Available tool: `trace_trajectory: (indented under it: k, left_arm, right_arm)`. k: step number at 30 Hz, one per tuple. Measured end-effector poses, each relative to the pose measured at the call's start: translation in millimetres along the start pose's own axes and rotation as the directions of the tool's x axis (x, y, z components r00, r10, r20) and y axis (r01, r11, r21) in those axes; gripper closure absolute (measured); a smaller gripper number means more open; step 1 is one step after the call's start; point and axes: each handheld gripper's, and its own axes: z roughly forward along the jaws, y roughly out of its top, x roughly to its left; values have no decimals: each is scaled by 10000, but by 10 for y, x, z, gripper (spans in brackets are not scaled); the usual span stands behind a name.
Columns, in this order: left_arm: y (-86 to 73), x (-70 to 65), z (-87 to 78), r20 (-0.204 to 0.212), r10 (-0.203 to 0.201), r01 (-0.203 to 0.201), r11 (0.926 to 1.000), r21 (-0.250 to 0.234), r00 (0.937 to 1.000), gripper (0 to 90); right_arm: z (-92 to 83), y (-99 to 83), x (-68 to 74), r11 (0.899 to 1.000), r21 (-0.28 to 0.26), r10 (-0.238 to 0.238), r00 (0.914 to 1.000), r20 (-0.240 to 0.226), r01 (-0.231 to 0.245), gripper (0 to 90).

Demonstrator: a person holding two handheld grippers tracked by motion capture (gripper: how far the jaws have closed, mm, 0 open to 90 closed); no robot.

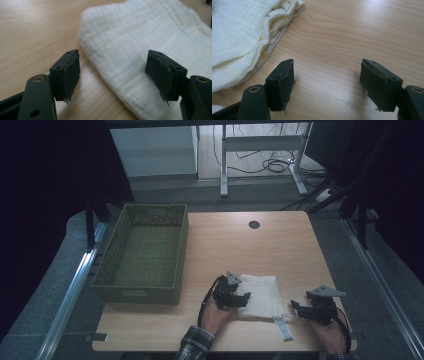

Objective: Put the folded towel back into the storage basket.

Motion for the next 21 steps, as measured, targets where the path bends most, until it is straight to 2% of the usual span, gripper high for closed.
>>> trace_trajectory:
  k: [4, 8, 11, 15, 19, 21]
  left_arm:
    - [117, 64, 23, -155, 192, -193, 9998, -32, 9997, 323]
    - [181, 79, 118, -338, 379, -376, 9993, 86, 9987, 346]
    - [169, 85, 168, -601, 542, -527, 9983, 252, 9967, 346]
    - [123, 105, 163, -788, 596, -569, 9977, 357, 9951, 347]
    - [96, 143, 108, -1042, 587, -538, 9973, 494, 9928, 349]
    - [88, 169, 52, -1100, 550, -508, 9979, 404, 9924, 350]
  right_arm:
    - [-49, 58, 67, 9998, -116, 166, 9993, -338, -170, 371]
    - [-103, 141, 196, 9990, -438, -57, 9972, -741, 24, 405]
    - [-99, 152, 237, 9991, -348, -264, 9971, -713, 239, 406]
    - [-104, 142, 221, 9994, -323, -110, 9961, -871, 82, 405]
    - [-137, 175, 276, 9990, -436, -158, 9937, -1109, 110, 405]
    - [-135, 191, 333, 9989, -428, -244, 9920, -1235, 192, 406]
